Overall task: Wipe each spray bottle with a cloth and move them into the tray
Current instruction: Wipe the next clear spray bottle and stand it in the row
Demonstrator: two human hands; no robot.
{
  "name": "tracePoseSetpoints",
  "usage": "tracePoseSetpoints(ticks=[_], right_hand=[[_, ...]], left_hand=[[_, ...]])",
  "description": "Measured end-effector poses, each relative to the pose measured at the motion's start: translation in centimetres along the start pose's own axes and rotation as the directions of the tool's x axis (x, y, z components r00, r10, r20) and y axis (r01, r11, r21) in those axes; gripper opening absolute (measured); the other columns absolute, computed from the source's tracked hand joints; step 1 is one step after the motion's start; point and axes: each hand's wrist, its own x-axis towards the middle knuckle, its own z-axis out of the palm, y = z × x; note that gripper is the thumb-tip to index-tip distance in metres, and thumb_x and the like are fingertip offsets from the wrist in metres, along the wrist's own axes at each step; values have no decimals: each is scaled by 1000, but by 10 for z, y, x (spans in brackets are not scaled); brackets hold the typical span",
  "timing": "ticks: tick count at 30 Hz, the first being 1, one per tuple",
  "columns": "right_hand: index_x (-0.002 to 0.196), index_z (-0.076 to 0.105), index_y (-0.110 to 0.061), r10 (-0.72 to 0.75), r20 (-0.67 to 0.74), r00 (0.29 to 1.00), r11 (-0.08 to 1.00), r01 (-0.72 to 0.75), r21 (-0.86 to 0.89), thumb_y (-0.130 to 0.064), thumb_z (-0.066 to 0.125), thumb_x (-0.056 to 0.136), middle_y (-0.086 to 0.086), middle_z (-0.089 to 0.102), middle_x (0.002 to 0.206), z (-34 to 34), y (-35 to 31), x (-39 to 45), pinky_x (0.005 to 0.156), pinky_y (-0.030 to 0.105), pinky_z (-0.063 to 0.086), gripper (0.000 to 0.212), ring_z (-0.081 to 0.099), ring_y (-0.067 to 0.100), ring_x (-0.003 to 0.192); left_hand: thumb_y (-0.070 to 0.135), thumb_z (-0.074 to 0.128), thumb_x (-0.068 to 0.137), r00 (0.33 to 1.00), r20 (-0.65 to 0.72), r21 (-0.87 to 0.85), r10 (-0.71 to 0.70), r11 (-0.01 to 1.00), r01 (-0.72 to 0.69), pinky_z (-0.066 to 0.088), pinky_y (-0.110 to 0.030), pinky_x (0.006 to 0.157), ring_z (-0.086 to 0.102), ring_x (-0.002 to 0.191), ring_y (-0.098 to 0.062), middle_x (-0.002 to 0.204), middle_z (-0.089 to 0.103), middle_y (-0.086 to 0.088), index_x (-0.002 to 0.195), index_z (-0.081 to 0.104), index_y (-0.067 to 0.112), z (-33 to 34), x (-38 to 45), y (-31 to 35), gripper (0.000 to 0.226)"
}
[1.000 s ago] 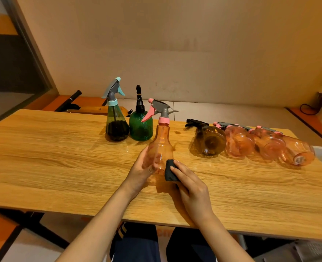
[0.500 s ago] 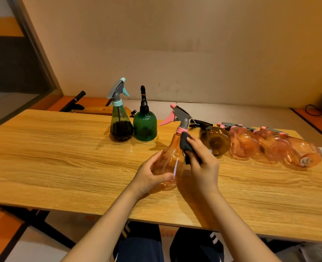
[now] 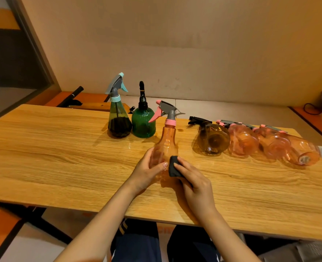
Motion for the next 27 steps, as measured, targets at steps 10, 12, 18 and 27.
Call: tracePoseSetpoints(ticks=[10,12,18,27], right_hand=[[120,60,-7,29,52,998,1000,-30,10,-20,61,83,0,50,130,-1,-3,0,102,15,35,39,47,10,121],[121,60,-7,46,61,997,999,-47,13,-29,56,84,0,50,131,-2,-5,2,103,14,33,43,45,9,122],[118,63,-10,51,39,998,998,-52,34,-25,52,87,-2,52,129,-1,-7,0,102,14,34,35,48,9,121],[116,64,-8,38,32,999,999,-39,21,-23,52,87,-2,53,128,-1,-7,0,101,12,34,35,49,6,120]], left_hand=[[44,76,64,999,-39,-4,9,1000,-9,49,-16,82,60,107,1,122,62,7,132,45,23,3,-1,5,77],[43,82,67,999,-44,-2,-3,1000,3,49,-15,80,61,105,0,120,63,5,128,47,23,4,0,6,73],[12,67,86,999,-44,-29,-7,1000,6,49,-13,75,64,94,4,111,65,5,128,51,16,-1,0,2,45],[20,59,71,1000,3,-128,-23,991,23,51,-17,74,65,95,-2,111,64,0,132,43,16,-4,-3,1,62]])
